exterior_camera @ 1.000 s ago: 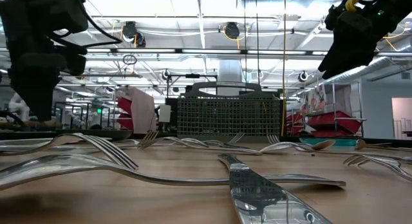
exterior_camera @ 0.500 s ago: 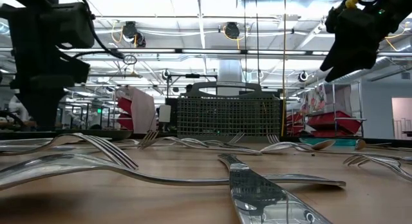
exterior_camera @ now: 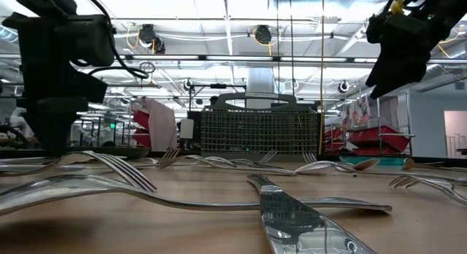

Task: Sort silverware
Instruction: Put the table knife into the silverware organizer

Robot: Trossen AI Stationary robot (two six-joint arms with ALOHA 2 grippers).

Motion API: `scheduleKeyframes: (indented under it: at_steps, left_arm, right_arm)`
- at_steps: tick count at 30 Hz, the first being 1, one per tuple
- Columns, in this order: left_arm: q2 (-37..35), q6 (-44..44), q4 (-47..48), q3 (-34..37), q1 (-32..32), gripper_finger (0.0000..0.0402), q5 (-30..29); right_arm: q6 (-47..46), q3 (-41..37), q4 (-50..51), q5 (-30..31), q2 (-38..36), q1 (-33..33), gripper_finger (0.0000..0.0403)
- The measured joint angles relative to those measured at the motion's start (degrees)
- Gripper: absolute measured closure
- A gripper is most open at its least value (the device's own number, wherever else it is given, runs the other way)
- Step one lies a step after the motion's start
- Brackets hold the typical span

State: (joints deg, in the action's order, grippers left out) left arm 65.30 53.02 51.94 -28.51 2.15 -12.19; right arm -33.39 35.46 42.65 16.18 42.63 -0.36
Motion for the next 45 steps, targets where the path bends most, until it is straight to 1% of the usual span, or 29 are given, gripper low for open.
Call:
scheduleKeyframes:
  at_steps: [6,8,13,15,16,18,22,23,29,31,33,41,43,45]
  left_arm:
    - [-0.02,-1.47,-0.83,0.94,0.00,0.0173,0.13]
    - [-0.02,-1.49,-1.17,2.16,0.00,0.0173,1.29]
    - [-0.39,-1.46,-6.08,6.08,0.00,0.0175,1.79]
    - [-0.57,-1.44,-7.64,6.89,0.02,0.0187,1.47]
    - [-0.56,-1.32,-7.92,6.93,0.02,0.0198,1.47]
    - [-0.52,-1.01,-8.43,6.95,0.07,0.0237,1.51]
    - [-0.52,-1.00,-11.14,7.64,0.11,0.0355,0.53]
    - [-0.55,-0.87,-11.34,7.81,0.16,0.0363,0.22]
    - [-0.89,0.60,-9.37,7.01,1.15,0.0363,-1.33]
    - [-1.26,0.80,-8.16,6.04,1.68,0.0363,-4.29]
    - [-1.38,1.19,-7.80,4.78,1.68,0.0363,-5.22]
    - [-1.53,2.40,-7.57,1.41,1.84,0.0363,-5.32]
    - [-1.53,2.40,-7.43,-0.37,1.84,0.0363,-5.38]
    - [-1.57,2.40,-7.62,-2.63,1.84,0.0363,-6.65]
  right_arm:
    - [1.12,0.00,0.04,-0.03,0.14,0.00,0.0099]
    - [1.12,0.00,0.04,-0.03,0.18,0.00,0.0099]
    - [1.51,0.00,0.07,-0.03,0.16,0.00,0.0099]
    - [1.49,0.00,0.07,-0.03,0.16,0.00,0.0099]
    - [1.49,0.00,0.04,-0.03,0.16,0.00,0.0099]
    - [1.47,0.00,-0.02,-0.03,0.16,0.02,0.0099]
    - [1.13,0.00,-1.50,-0.01,0.16,0.02,0.0099]
    - [1.12,0.00,-2.08,-0.01,0.16,0.02,0.0099]
    - [1.25,0.00,-4.72,0.16,0.16,0.02,0.0118]
    - [1.17,0.00,-4.99,0.21,0.16,0.02,0.0125]
    - [1.13,0.00,-4.91,0.21,0.16,0.02,0.0132]
    - [1.54,0.00,-4.83,0.29,0.16,0.02,0.0145]
    - [1.69,0.00,-4.79,0.57,0.16,0.02,0.0145]
    - [2.15,0.00,-4.79,1.47,0.16,0.02,0.0145]
